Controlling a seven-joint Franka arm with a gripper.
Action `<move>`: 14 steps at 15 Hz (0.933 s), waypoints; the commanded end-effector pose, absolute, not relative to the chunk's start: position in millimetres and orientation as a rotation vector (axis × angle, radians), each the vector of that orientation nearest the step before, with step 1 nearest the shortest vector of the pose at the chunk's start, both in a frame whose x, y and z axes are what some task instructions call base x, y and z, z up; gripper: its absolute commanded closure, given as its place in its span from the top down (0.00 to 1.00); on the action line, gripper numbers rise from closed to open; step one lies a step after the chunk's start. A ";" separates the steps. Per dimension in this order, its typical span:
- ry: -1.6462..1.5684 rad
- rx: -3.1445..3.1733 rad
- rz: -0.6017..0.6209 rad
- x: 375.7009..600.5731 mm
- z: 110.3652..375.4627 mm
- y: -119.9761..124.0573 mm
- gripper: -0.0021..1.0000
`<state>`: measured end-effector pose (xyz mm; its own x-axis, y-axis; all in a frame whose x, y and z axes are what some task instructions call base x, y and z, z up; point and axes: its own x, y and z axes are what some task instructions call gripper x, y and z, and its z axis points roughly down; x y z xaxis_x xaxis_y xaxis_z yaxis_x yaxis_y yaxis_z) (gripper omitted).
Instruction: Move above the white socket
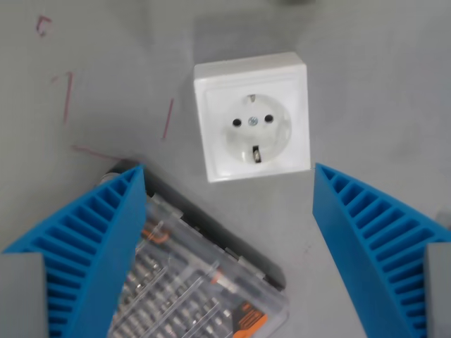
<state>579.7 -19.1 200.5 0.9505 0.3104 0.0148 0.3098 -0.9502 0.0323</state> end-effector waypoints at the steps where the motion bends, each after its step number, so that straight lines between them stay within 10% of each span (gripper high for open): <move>1: 0.635 3.071 0.011 593.3 194.3 -26.3 1.00; 14: 0.651 3.073 0.028 601.6 177.7 -36.1 1.00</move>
